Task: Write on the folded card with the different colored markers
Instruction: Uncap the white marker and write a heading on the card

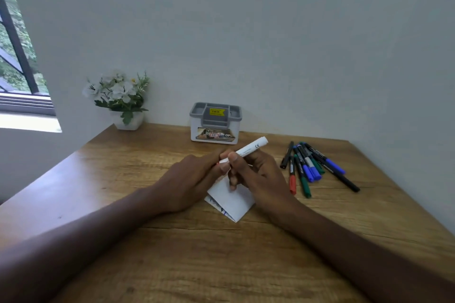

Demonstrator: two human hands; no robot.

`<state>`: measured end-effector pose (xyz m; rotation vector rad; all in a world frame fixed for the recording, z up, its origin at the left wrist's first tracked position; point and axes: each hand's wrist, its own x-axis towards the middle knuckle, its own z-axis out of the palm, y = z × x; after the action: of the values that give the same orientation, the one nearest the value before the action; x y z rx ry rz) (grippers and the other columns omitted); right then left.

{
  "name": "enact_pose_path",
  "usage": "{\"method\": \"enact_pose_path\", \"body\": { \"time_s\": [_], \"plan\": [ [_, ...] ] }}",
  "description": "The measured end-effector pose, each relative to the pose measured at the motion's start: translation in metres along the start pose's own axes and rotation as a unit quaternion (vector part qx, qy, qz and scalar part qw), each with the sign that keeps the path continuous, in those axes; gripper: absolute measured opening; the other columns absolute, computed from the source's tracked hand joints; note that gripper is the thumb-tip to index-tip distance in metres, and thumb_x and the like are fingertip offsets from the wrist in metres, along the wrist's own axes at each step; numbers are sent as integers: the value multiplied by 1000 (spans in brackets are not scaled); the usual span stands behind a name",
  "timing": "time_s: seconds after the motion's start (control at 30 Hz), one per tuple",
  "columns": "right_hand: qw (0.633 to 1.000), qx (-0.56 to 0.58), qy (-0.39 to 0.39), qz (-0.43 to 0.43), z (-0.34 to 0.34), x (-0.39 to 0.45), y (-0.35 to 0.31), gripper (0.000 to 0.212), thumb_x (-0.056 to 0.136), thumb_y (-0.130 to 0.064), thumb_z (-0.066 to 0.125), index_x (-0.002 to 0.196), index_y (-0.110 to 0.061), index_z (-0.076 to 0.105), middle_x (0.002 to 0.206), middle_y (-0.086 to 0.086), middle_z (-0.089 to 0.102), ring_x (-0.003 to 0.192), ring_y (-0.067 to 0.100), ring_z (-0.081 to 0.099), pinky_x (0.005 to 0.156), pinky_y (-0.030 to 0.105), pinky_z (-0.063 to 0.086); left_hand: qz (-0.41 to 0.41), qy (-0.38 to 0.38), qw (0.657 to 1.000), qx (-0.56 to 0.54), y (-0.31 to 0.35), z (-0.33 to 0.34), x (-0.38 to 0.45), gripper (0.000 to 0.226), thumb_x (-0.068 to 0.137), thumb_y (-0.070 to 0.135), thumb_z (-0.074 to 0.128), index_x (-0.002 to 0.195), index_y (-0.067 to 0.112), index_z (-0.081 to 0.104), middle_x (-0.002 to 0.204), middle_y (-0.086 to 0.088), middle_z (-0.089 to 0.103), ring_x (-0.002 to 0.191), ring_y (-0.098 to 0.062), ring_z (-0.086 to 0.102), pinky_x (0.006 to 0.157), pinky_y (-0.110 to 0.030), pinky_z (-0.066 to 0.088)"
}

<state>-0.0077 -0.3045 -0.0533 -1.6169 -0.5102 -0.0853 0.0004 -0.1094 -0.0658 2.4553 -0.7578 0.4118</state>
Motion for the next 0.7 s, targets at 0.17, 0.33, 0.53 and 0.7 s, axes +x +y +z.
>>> {"method": "enact_pose_path", "body": {
  "time_s": [0.17,0.33,0.53,0.7],
  "plan": [
    [999,32,21,-2,-1,1,-3,31,97,-37,59,101,-11,76,71,11,68,63,20,61,71,35,59,-11,8,1000,-18,-4,-9,1,50,99,76,34,137,49,52,76,15,63,68,-9,60,56,-26,42],
    [984,125,120,44,-12,9,-9,31,91,-41,62,96,-13,74,79,8,74,65,17,66,73,36,62,16,-125,991,41,-13,-24,0,62,88,84,49,143,57,44,71,10,55,65,-10,56,59,-35,44],
    [987,105,62,101,-24,9,-13,26,71,-21,80,97,-19,79,92,7,80,80,21,77,76,34,66,24,-179,973,143,-8,-28,4,61,86,83,56,141,60,45,76,18,50,70,-4,51,59,-28,34],
    [993,-60,10,105,-12,-4,-6,32,82,-2,79,74,-33,81,81,-14,79,83,5,75,70,20,62,13,-148,975,165,-6,-21,4,71,82,86,58,144,53,42,73,22,46,69,1,47,59,-26,32]
  ]
}}
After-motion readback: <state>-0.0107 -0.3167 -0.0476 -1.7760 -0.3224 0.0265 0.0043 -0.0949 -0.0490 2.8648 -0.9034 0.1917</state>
